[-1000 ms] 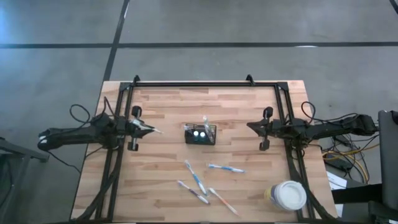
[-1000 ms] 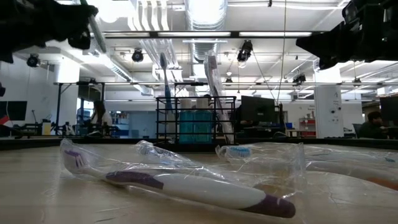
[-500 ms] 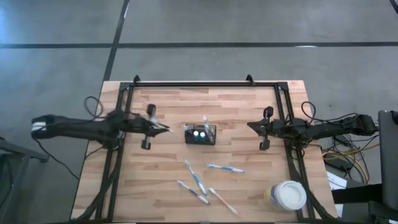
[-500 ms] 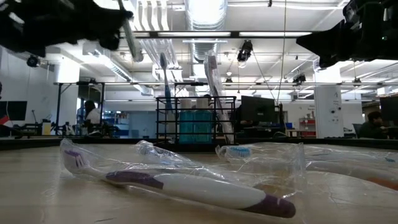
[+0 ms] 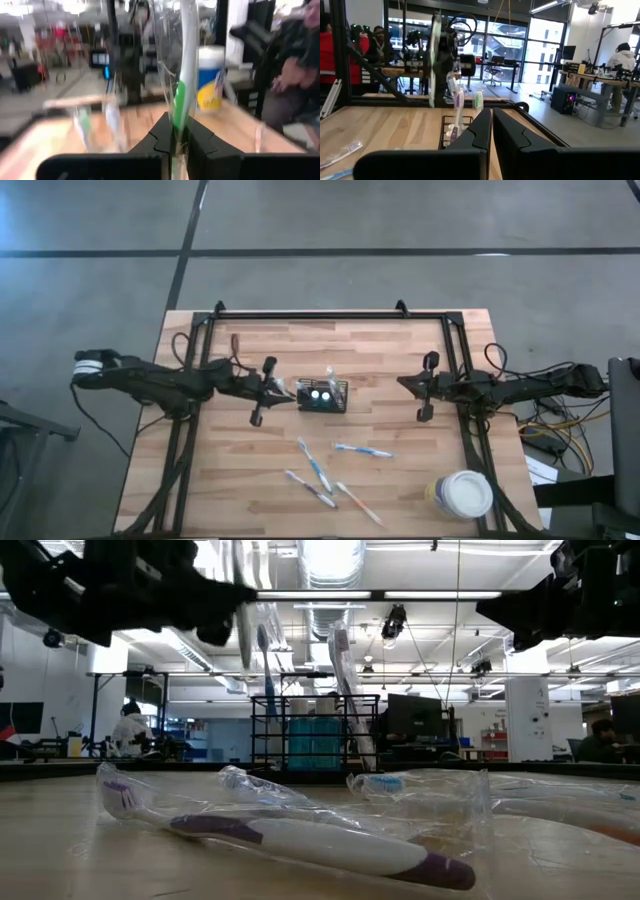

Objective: Pick & Place toothbrushing station
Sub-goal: Put the green toothbrush into the black wire organizer

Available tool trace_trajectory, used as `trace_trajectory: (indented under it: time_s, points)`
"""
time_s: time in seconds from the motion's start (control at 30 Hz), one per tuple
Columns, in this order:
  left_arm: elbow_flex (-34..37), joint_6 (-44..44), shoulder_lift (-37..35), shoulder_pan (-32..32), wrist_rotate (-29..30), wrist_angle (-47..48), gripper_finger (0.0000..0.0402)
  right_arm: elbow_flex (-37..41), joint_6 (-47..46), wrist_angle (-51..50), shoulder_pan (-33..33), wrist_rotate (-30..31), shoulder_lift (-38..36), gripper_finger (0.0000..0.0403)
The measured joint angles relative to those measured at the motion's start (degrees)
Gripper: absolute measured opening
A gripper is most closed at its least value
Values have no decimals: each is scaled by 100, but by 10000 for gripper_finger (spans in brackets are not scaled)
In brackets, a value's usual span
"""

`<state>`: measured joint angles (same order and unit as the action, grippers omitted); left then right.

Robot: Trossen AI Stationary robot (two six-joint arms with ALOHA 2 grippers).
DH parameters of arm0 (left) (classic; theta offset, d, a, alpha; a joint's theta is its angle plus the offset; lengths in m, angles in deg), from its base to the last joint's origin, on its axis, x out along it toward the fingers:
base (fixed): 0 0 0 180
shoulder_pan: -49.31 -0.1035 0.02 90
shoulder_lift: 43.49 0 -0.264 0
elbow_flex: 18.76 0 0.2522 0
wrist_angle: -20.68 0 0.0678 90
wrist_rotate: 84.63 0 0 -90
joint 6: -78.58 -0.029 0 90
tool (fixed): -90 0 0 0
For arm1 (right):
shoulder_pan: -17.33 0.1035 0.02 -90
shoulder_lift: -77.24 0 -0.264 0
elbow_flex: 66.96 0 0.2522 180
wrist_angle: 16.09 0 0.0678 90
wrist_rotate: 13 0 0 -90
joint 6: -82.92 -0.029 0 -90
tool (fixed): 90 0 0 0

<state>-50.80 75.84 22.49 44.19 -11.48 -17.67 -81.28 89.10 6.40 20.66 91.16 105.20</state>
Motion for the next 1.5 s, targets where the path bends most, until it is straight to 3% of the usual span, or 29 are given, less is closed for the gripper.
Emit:
trace_trajectory:
  time_s: [0.2,0.47,0.9,1.5]
  points:
    - [-229,-253,616,4,392,-83,22,0,-15,0,2,0,0,13]
    - [-420,-525,1137,-3,488,-40,22,0,0,2,2,0,0,13]
    - [-415,-766,766,-7,543,119,23,0,-12,4,1,-1,0,13]
    - [-398,-1271,1486,-10,586,152,24,0,-21,2,2,-2,0,13]
